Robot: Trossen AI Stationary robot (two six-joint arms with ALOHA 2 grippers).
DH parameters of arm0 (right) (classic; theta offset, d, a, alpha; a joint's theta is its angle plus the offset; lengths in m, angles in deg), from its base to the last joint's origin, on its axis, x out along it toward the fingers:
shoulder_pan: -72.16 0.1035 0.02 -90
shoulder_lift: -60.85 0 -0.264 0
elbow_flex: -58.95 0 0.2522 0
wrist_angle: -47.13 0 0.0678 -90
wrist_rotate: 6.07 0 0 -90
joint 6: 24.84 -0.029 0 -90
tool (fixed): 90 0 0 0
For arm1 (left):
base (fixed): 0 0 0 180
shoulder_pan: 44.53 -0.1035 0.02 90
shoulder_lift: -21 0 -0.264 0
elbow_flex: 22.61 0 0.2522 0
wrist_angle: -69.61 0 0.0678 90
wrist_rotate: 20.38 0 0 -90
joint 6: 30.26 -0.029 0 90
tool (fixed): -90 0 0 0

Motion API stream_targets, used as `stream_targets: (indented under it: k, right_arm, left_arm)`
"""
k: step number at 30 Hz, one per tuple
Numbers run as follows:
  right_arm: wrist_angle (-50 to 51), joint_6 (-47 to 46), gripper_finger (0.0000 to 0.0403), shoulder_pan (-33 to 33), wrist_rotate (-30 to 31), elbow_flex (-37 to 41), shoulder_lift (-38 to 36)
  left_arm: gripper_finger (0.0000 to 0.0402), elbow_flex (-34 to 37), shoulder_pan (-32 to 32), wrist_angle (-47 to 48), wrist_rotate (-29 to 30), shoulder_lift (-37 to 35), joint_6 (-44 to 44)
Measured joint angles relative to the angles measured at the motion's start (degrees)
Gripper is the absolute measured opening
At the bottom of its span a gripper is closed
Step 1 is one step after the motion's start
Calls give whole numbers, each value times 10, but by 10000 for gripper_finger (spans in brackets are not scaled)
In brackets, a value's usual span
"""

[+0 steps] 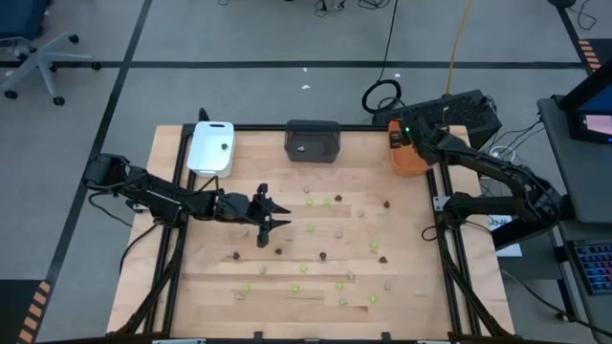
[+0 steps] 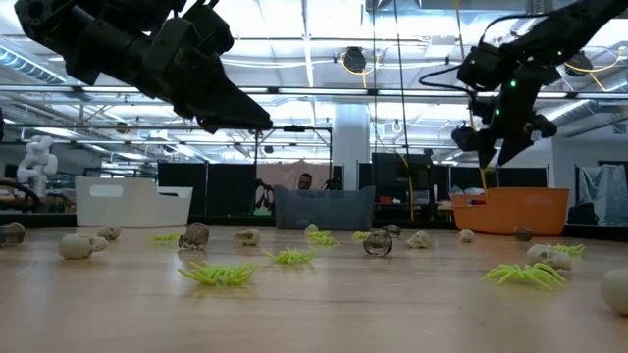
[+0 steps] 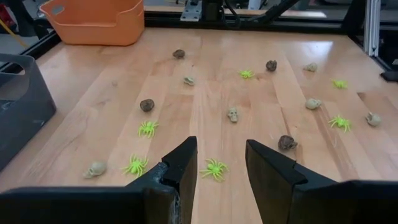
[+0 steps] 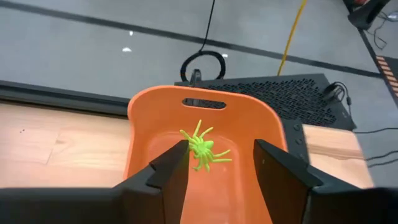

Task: Sort Halloween decoration
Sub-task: Put the green toy spider into the orange bin

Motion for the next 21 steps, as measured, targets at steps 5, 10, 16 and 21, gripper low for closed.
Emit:
stream_targets:
  k: [5,10,16,21]
  right_arm:
    - [83,0,165,-11,-25,-59,0]
    - [109,3,165,-18,-40,-78,6]
    - [120,12,164,-13,-7,-78,31]
    - [121,10,164,-10,5,-78,35]
  left_arm:
    - [134,0,0,30,0,0,1]
    - [134,0,0,64,0,0,4]
    - [134,0,2,87,0,0,28]
    - [134,0,16,89,0,0,33]
